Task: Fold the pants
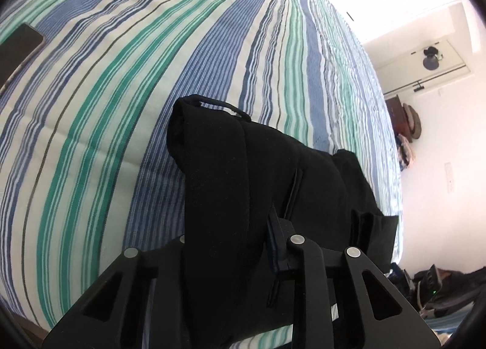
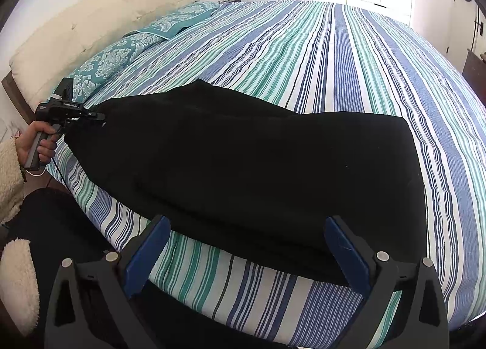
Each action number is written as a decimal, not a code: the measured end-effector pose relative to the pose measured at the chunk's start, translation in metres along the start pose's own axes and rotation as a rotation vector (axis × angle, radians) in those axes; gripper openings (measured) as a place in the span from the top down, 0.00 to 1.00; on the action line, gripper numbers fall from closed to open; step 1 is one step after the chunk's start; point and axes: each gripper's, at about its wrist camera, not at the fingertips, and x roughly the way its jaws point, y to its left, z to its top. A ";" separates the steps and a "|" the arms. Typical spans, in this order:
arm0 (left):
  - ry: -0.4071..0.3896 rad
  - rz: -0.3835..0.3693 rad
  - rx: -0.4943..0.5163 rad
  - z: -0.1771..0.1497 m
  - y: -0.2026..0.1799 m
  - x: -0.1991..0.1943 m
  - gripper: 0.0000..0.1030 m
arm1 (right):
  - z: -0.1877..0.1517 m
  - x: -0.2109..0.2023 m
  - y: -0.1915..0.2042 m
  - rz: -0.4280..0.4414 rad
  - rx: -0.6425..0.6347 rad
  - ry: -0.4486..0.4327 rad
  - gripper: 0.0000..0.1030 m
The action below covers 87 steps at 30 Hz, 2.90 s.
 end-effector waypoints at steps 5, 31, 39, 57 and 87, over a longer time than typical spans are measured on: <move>-0.061 -0.097 -0.021 -0.010 -0.048 -0.033 0.78 | 0.004 -0.010 -0.007 0.013 0.032 -0.036 0.02; 0.338 -0.321 0.062 -0.081 -0.300 0.102 0.46 | 0.050 0.037 0.017 0.575 0.143 -0.057 0.00; 0.108 -0.178 0.333 -0.082 -0.287 0.006 0.39 | 0.045 0.055 -0.030 0.568 0.283 0.008 0.00; 0.004 -0.087 0.258 -0.133 -0.214 -0.008 0.39 | 0.080 -0.015 -0.103 0.519 0.442 0.016 0.77; 0.047 0.101 0.462 -0.198 -0.255 0.045 0.39 | 0.020 0.015 -0.164 0.274 0.439 0.120 0.77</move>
